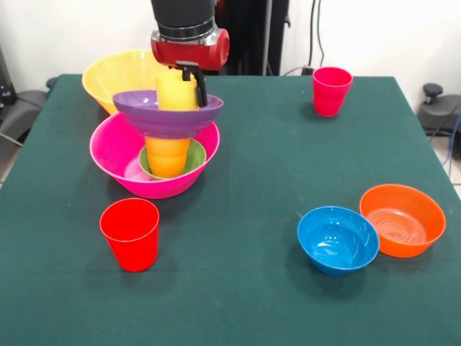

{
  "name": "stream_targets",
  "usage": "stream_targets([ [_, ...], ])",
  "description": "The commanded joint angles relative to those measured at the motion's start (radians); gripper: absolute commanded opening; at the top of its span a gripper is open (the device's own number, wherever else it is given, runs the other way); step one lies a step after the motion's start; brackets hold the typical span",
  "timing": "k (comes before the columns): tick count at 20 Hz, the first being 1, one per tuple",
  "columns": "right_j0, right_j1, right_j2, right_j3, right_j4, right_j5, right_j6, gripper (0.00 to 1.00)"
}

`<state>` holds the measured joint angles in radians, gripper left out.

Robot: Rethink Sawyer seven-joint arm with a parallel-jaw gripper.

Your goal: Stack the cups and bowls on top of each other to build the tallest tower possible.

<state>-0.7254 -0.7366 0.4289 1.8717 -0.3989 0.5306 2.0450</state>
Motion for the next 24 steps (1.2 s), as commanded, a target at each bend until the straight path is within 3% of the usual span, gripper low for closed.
stream_targets([
  [1, 0.014, 0.113, 0.066, -0.119, -0.016, -0.026, -0.063, 0.00],
  [6, 0.020, 0.132, 0.078, -0.166, -0.002, 0.023, -0.074, 0.00],
  [10, 0.015, 0.126, 0.076, -0.144, -0.001, -0.001, -0.061, 0.00],
  [17, 0.012, 0.123, 0.098, -0.195, 0.017, 0.088, -0.105, 0.00],
  [24, 0.011, 0.105, 0.095, -0.160, 0.017, 0.083, -0.078, 0.00],
])
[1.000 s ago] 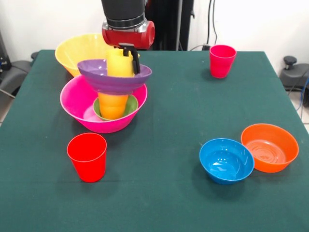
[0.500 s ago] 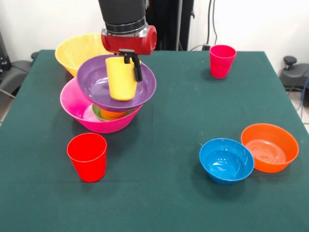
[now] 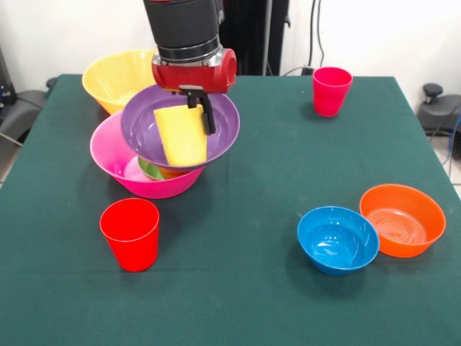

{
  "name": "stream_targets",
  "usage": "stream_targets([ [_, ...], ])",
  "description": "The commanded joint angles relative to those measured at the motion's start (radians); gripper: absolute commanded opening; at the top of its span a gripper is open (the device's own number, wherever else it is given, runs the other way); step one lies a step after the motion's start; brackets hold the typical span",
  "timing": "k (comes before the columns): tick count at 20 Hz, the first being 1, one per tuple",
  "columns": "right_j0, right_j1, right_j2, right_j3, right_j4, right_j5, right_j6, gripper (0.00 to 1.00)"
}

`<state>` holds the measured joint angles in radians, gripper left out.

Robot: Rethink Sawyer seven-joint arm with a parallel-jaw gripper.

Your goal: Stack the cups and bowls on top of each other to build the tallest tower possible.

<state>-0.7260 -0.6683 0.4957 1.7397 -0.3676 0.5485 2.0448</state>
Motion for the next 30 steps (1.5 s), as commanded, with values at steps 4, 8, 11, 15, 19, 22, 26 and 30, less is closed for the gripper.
stream_targets([
  [4, 0.003, 0.026, 0.021, 0.011, -0.019, 0.052, -0.065, 0.00],
  [8, -0.015, -0.056, -0.001, 0.132, -0.018, 0.028, -0.028, 0.00],
  [11, -0.019, -0.072, -0.008, 0.170, -0.026, 0.000, -0.010, 0.00],
  [15, -0.020, -0.096, -0.025, 0.196, -0.036, 0.005, -0.005, 0.00],
  [19, -0.021, -0.154, -0.045, 0.257, -0.034, 0.004, 0.013, 0.00],
  [22, -0.016, -0.147, -0.049, 0.254, -0.042, -0.003, 0.014, 0.00],
  [26, -0.019, -0.122, -0.047, 0.236, -0.043, 0.001, 0.001, 0.00],
  [30, -0.019, -0.127, -0.052, 0.247, -0.047, -0.014, 0.006, 0.00],
])
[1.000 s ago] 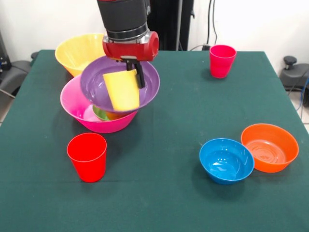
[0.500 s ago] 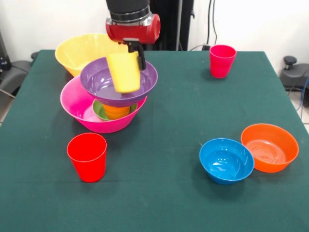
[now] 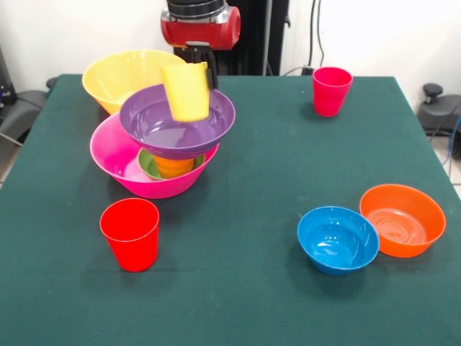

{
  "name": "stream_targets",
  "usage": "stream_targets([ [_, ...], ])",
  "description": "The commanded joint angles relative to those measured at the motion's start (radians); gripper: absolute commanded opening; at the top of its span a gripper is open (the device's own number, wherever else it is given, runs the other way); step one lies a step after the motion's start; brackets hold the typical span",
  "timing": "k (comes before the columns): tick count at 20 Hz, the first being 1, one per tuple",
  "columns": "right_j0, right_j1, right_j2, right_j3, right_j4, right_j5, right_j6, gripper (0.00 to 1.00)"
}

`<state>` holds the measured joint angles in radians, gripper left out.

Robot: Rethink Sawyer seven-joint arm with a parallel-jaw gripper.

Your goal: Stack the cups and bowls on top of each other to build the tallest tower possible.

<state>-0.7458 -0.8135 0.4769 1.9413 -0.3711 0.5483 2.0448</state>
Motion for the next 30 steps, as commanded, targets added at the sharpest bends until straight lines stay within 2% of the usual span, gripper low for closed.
stream_targets([
  [1, 0.001, 0.025, -0.034, 0.043, -0.045, -0.016, 0.005, 0.00],
  [4, 0.008, 0.023, -0.043, 0.037, -0.064, -0.034, 0.005, 0.00],
  [5, 0.012, 0.020, -0.048, 0.036, -0.067, -0.040, 0.006, 1.00],
  [15, 0.035, 0.019, -0.077, 0.019, -0.097, -0.094, 0.020, 1.00],
  [25, 0.029, 0.025, -0.057, 0.021, -0.055, -0.071, 0.016, 1.00],
  [30, 0.027, 0.051, -0.017, -0.011, -0.019, -0.013, -0.016, 1.00],
])
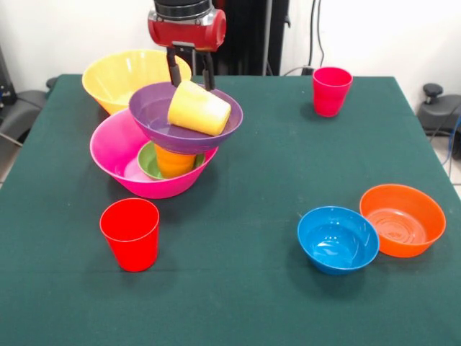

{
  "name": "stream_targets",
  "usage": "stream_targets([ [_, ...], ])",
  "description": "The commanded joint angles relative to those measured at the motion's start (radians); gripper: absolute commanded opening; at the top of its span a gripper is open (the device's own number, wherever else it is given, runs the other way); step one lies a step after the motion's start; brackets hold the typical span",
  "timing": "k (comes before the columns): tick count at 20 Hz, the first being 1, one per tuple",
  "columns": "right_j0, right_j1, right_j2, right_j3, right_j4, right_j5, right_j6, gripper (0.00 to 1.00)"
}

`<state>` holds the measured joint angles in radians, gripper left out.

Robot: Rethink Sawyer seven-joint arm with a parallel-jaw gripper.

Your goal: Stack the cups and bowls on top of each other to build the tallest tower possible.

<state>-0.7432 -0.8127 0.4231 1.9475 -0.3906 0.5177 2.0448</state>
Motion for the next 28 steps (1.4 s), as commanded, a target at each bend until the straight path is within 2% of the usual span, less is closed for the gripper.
stream_targets([
  [1, 0.026, 0.051, 0.038, -0.022, 0.006, 0.025, -0.014, 1.00],
  [2, 0.028, 0.050, 0.039, -0.030, 0.007, 0.035, -0.019, 0.00],
  [12, 0.038, 0.043, 0.033, -0.035, 0.009, -0.011, 0.008, 0.00],
  [19, 0.053, 0.024, 0.033, -0.054, 0.024, 0.028, 0.010, 0.00],
  [28, 0.061, -0.006, 0.026, -0.040, 0.029, 0.016, 0.021, 0.00],
])
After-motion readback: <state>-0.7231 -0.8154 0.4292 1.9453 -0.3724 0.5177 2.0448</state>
